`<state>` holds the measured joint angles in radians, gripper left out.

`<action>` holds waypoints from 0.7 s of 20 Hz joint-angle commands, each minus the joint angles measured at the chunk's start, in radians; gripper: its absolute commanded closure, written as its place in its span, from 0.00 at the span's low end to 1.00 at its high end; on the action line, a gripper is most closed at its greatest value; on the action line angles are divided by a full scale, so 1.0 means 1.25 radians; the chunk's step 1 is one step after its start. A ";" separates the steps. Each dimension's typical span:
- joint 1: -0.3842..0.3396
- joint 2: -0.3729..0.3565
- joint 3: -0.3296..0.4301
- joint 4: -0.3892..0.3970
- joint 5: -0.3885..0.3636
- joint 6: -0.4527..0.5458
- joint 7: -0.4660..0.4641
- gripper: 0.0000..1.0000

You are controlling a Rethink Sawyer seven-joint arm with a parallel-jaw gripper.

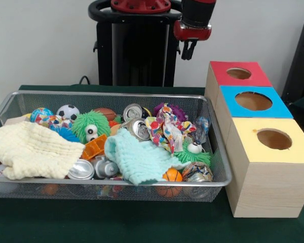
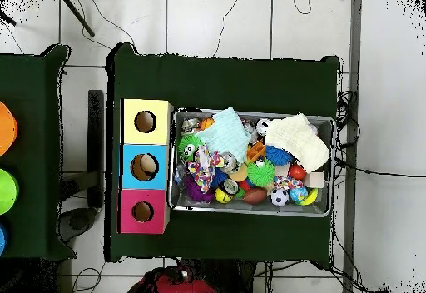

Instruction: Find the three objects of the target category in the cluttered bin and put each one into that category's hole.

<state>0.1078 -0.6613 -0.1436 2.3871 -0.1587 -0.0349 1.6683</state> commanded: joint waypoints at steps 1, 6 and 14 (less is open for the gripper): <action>0.012 -0.043 0.083 -0.102 0.083 0.066 0.156 1.00; 0.024 -0.033 0.094 -0.124 0.106 0.082 0.153 1.00; 0.066 -0.031 0.090 -0.170 0.159 0.127 0.151 1.00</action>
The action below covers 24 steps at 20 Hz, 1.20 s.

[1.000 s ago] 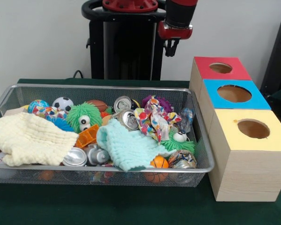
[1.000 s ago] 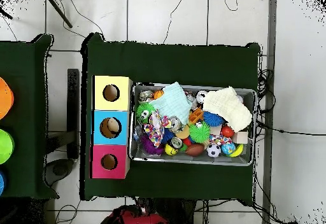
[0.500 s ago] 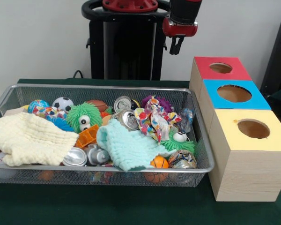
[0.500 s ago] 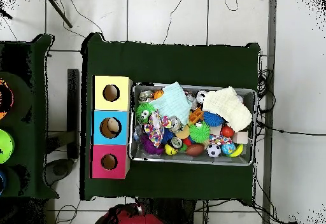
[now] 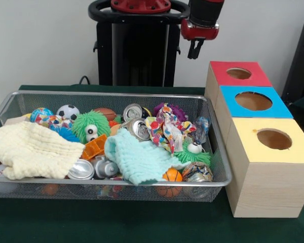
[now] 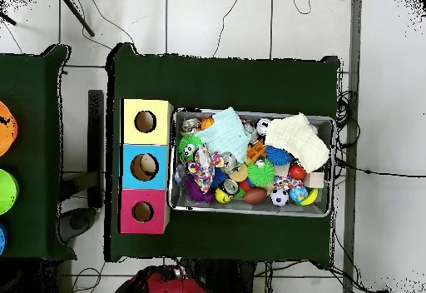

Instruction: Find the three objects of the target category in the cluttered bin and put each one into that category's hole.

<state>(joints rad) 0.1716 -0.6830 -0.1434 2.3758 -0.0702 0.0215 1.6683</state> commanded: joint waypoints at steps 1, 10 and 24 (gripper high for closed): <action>0.020 -0.014 0.088 -0.168 0.094 0.090 0.150 1.00; 0.090 0.031 0.067 -0.249 0.156 0.135 0.159 1.00; 0.090 0.033 0.041 -0.270 0.171 0.175 0.139 1.00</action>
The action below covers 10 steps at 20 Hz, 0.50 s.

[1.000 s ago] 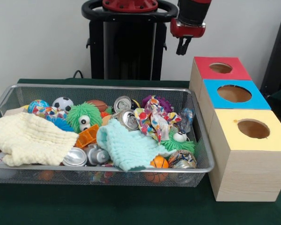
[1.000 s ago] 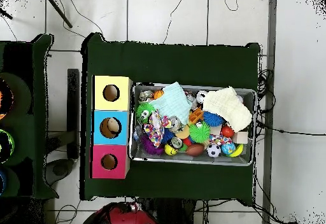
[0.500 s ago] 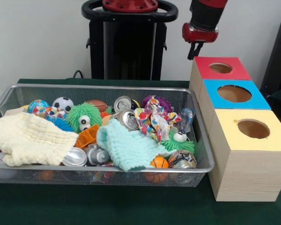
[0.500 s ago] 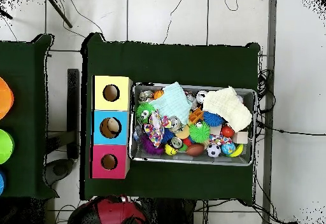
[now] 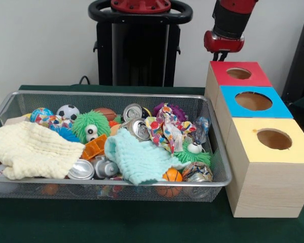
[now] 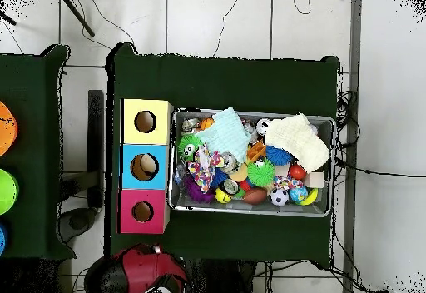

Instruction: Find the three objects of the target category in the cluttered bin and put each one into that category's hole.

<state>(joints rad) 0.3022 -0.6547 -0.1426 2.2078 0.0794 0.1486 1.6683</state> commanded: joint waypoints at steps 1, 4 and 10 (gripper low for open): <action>-0.014 0.005 0.038 -0.128 0.051 0.073 0.142 1.00; -0.005 -0.006 0.032 -0.127 0.056 0.092 0.151 1.00; -0.001 -0.037 0.034 -0.085 0.057 0.088 0.161 1.00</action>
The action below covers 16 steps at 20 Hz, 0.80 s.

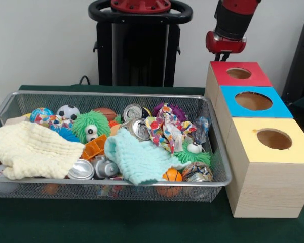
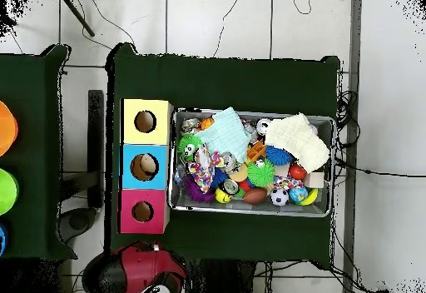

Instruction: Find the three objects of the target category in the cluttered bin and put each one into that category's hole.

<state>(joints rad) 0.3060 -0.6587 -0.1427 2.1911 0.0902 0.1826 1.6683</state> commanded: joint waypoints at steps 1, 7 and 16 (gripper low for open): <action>-0.012 -0.036 0.039 -0.055 0.044 0.044 0.161 1.00; -0.057 -0.029 0.069 0.010 0.022 -0.034 0.158 1.00; -0.087 -0.124 0.050 0.090 -0.013 -0.013 0.131 1.00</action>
<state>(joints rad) 0.2380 -0.7101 -0.1416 2.2653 0.0904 0.1830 1.6683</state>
